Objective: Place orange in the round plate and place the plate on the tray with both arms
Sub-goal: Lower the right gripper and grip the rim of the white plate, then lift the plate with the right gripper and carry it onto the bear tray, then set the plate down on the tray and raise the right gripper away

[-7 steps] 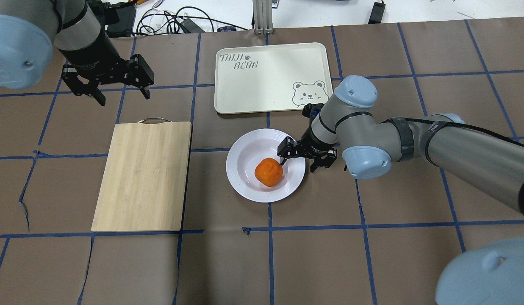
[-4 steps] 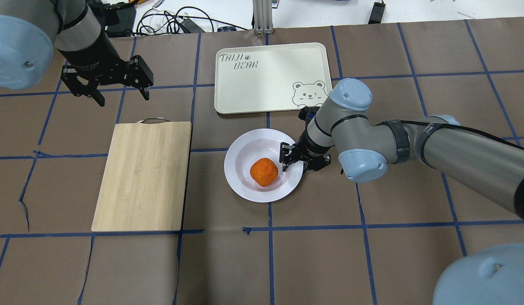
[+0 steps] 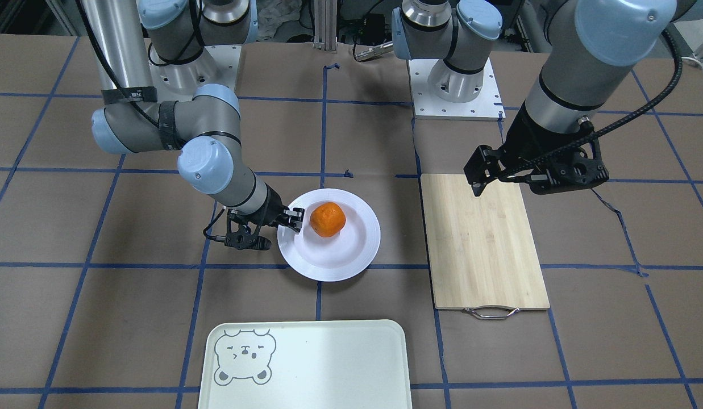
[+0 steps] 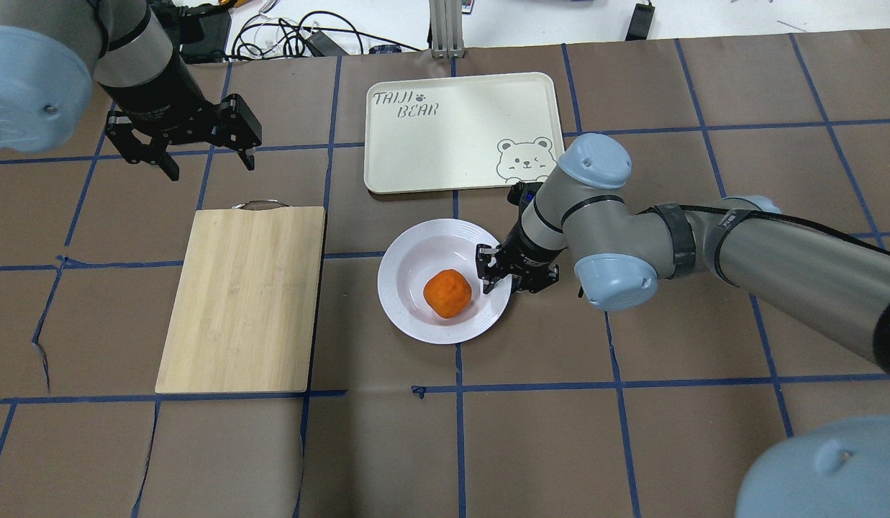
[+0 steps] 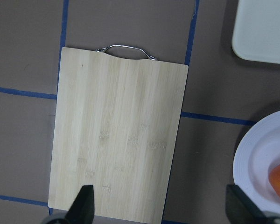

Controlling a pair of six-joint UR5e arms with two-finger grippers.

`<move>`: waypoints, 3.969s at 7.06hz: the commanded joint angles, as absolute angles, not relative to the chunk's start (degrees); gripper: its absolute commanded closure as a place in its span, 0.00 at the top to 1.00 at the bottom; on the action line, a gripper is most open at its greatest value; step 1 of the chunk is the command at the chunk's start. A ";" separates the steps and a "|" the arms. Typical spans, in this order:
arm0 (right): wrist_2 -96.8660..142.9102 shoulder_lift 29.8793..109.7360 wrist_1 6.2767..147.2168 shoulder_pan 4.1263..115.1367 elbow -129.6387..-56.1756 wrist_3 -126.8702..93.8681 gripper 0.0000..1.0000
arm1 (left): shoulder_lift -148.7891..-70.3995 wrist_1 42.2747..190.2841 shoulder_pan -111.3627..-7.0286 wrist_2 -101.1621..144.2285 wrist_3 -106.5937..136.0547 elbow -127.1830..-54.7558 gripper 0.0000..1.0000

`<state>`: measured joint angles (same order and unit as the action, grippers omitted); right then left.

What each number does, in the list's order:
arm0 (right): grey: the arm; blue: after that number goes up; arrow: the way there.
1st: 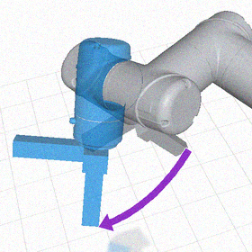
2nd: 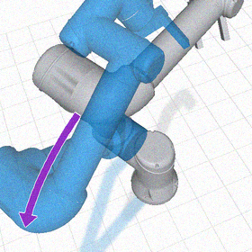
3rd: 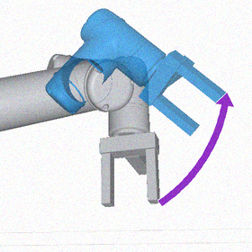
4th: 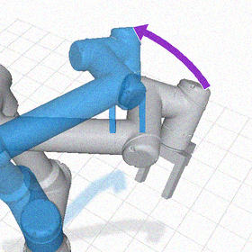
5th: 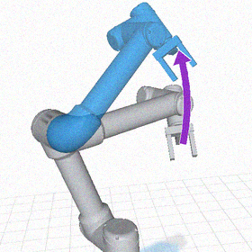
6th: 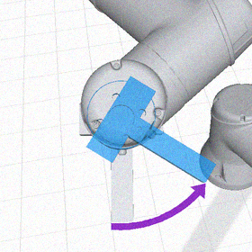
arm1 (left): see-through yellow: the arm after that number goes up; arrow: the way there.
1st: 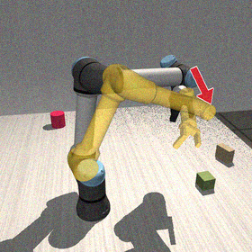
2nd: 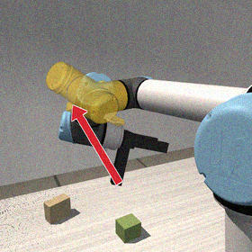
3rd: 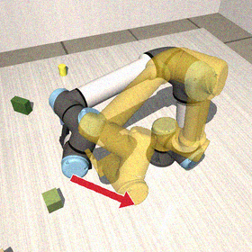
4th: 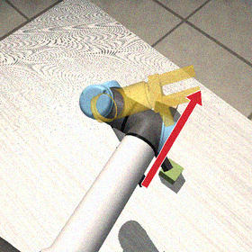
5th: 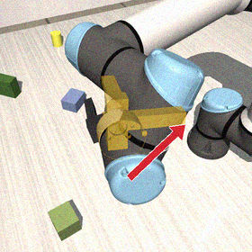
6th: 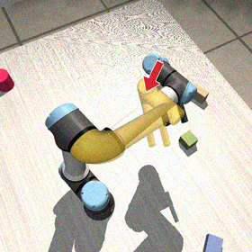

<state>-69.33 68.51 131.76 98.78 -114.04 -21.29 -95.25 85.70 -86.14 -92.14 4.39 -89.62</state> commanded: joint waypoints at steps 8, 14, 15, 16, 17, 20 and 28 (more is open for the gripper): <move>-67.32 73.57 131.84 97.82 -105.24 -26.02 0.00 | -95.19 86.48 -86.04 -92.37 4.39 -89.65 1.00; -59.69 56.48 136.73 94.04 -85.99 -23.20 0.00 | -95.45 86.31 -86.04 -92.29 4.39 -89.82 1.00; -59.59 53.90 137.02 94.04 -83.96 -23.20 0.00 | -95.36 85.96 -86.04 -92.37 4.39 -90.69 1.00; -59.59 52.22 137.89 93.78 -82.63 -23.03 0.00 | -95.27 85.61 -86.04 -92.29 4.31 -91.14 1.00; -59.59 50.90 138.34 92.91 -81.75 -23.20 0.00 | -95.27 85.61 -86.04 -92.29 4.39 -91.14 1.00; -60.63 49.22 142.03 92.29 -82.35 -23.72 0.14 | -95.27 85.61 -86.13 -92.20 4.39 -91.14 1.00; -81.35 62.35 114.30 89.73 -76.32 -8.70 1.00 | -95.36 84.73 -86.13 -92.11 4.31 -91.14 1.00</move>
<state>-77.28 56.91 127.66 89.62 -79.55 -10.25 -95.39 84.85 -86.16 -92.10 4.31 -91.14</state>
